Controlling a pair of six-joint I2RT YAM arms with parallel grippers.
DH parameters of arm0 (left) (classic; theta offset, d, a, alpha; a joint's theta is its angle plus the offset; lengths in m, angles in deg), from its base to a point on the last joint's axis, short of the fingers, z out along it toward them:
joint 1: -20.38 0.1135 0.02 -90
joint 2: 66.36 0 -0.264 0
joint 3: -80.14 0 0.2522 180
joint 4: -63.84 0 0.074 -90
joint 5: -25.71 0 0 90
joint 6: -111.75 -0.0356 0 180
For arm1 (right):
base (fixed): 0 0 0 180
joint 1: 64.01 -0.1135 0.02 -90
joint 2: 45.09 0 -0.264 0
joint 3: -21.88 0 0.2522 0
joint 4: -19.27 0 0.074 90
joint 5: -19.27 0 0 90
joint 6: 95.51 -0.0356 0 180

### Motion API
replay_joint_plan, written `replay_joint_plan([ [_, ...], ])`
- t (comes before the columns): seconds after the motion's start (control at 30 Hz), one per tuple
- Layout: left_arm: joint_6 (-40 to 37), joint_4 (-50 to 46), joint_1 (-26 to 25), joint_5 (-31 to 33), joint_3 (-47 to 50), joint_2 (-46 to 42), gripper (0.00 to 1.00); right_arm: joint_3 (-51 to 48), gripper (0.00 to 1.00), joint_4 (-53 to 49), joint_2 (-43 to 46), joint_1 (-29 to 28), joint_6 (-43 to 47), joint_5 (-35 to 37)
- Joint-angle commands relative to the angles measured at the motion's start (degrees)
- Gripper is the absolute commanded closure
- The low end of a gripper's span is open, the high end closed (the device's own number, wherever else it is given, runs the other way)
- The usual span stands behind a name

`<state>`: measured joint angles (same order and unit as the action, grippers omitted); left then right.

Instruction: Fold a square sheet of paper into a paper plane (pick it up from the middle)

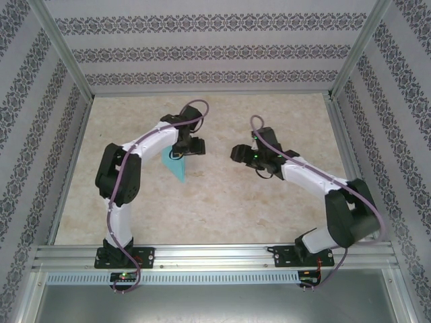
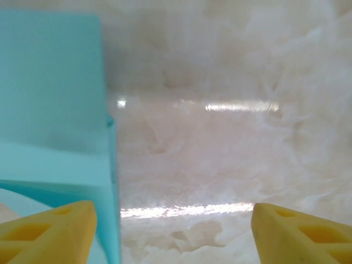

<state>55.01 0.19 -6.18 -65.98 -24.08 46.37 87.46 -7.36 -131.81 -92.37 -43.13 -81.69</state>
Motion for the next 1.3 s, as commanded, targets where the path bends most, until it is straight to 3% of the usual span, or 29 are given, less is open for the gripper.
replay_joint_plan([
  [0.0, 0.3, 3.4, 4.0, -0.2, 1.6, -5.0, 0.20, 5.7, 0.39, 0.5, -4.9, -5.2, -0.9, 0.7],
  [0.23, 1.4, 4.3, 12.0, 3.4, 6.8, -12.0, 0.13, 19.7, 0.60, 1.0, -19.7, -16.0, -2.2, -2.7],
  [0.4, 2.4, 4.9, 17.2, 5.0, 12.0, -16.8, 0.08, 29.8, 0.70, 0.0, -29.2, -19.0, -3.6, -5.1],
  [0.63, 2.7, 7.4, 22.6, 4.2, 20.2, -23.8, 0.01, 39.4, 0.71, -5.5, -37.8, -19.9, -3.5, -6.8],
  [0.83, 2.3, 7.7, 23.7, 3.3, 22.0, -24.8, 0.00, 43.2, 0.71, -11.8, -42.0, -19.8, -1.0, -6.0],
  [1.13, 0.8, 9.6, 23.8, 0.8, 22.7, -24.5, 0.00, 44.3, 0.69, -27.5, -43.2, -17.4, 13.5, -5.9],
  [1.27, -0.3, 10.0, 23.8, -0.7, 22.5, -24.3, 0.00, 39.2, 0.68, -32.3, -39.9, -15.5, 21.3, -5.0],
])
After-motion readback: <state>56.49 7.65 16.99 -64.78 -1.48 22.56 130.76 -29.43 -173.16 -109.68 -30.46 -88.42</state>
